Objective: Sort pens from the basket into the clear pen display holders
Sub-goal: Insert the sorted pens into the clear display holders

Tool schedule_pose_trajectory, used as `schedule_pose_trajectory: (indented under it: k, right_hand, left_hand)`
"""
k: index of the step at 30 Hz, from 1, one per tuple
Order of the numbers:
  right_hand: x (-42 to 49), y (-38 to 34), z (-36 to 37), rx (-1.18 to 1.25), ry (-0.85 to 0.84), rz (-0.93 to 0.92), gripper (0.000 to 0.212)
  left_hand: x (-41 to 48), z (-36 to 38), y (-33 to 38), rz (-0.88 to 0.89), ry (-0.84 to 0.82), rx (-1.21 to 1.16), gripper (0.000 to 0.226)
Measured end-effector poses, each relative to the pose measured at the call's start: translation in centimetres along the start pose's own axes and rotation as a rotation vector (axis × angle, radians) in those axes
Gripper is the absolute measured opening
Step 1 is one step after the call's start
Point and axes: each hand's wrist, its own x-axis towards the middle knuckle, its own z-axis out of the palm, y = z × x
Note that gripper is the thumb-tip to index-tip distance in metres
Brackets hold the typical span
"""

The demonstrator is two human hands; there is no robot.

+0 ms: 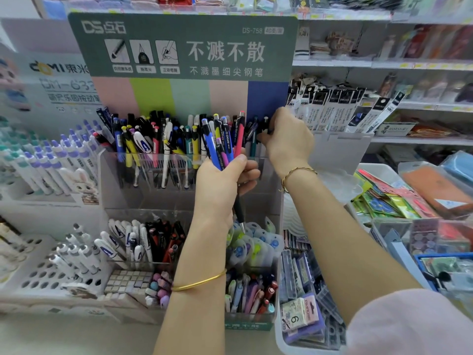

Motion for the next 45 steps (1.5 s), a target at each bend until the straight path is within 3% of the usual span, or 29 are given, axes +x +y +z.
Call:
schedule_pose_trajectory:
  k: [5,10,13,15,21,25,30,33,36,38,42,45]
  right_hand:
    - [0.4,0.3,0.0,-0.075,-0.014,0.006,0.002]
    - [0.6,0.4,0.0,-0.130,-0.053,0.004,0.015]
    - [0.4,0.5,0.2,-0.138,-0.047,-0.010,0.009]
    - [0.3,0.7,0.1,-0.105,-0.049,-0.003,0.005]
    - [-0.4,1.3,-1.0,-0.019,-0.079,0.018,0.023]
    - [-0.7,1.8,-1.7,0.027,-0.046,0.044,0.019]
    - [-1.6,1.3,-3.3,0.299,-0.019,-0.008,0.022]
    - [-2.9,0.3,-4.5,0.757,-0.242,-0.001,0.031]
    - [-3.5,0.1,-4.7,0.929,-0.415,0.010,0.022]
    - [-3.1,0.3,-4.7,1.020,-0.276,0.077,0.020]
    - [-1.6,0.9,-4.6,1.003,0.226,0.173,0.021]
    - [-1.5,0.7,-3.6,0.849,0.264,0.073,0.017]
  left_hand:
    - [0.1,0.1,-0.1,0.005,-0.009,-0.002,0.016]
    - [0.2,0.3,-0.2,0.001,-0.017,-0.019,0.017]
    - [0.2,0.3,-0.4,-0.009,-0.038,-0.042,0.014]
    - [0.2,0.3,-0.4,-0.008,-0.030,-0.040,0.013]
    - [0.2,0.5,-0.5,-0.006,-0.024,-0.023,0.011]
    - [0.3,0.5,-0.7,-0.021,-0.037,-0.010,0.013]
    - [0.2,0.8,-0.7,-0.011,-0.049,0.005,0.014]
    - [0.2,0.8,-0.8,-0.006,-0.083,0.004,0.008]
    - [0.1,0.8,-0.8,-0.006,-0.103,0.008,0.008]
    - [0.1,0.7,-0.8,-0.013,-0.075,0.024,0.009]
    - [0.5,-0.1,-0.9,-0.007,0.020,0.081,0.012]
    - [0.4,-0.1,-0.8,-0.004,0.027,0.070,0.009]
